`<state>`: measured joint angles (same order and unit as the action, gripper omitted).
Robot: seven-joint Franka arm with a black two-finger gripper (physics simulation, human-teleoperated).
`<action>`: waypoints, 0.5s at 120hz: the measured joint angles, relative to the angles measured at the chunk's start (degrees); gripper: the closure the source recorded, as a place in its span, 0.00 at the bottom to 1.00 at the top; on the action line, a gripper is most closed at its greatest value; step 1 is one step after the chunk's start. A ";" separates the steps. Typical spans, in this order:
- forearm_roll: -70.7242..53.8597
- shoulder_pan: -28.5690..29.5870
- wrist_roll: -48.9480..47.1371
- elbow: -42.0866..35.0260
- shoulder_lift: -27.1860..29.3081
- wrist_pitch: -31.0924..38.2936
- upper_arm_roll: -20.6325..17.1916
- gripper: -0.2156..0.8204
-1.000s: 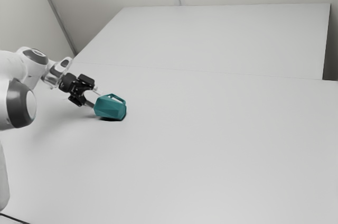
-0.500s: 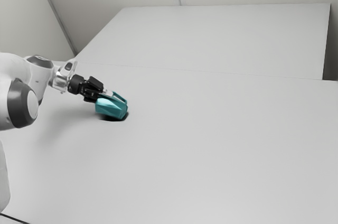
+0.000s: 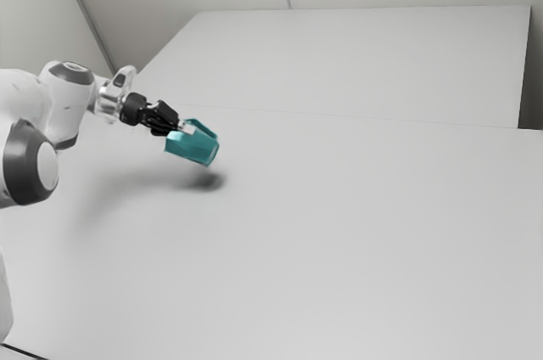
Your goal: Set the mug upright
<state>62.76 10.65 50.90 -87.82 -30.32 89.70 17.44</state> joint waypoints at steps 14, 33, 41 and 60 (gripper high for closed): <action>-10.93 -2.19 -0.48 2.85 4.16 3.30 -3.61 0.96; -41.68 -5.25 -2.95 3.57 4.69 15.01 -10.16 0.96; -51.60 -6.57 -4.94 3.58 4.39 19.23 -10.89 0.97; -62.60 -8.07 -10.29 0.96 2.96 28.70 -10.80 0.97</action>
<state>0.16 2.58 40.62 -86.85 -27.36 118.40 6.64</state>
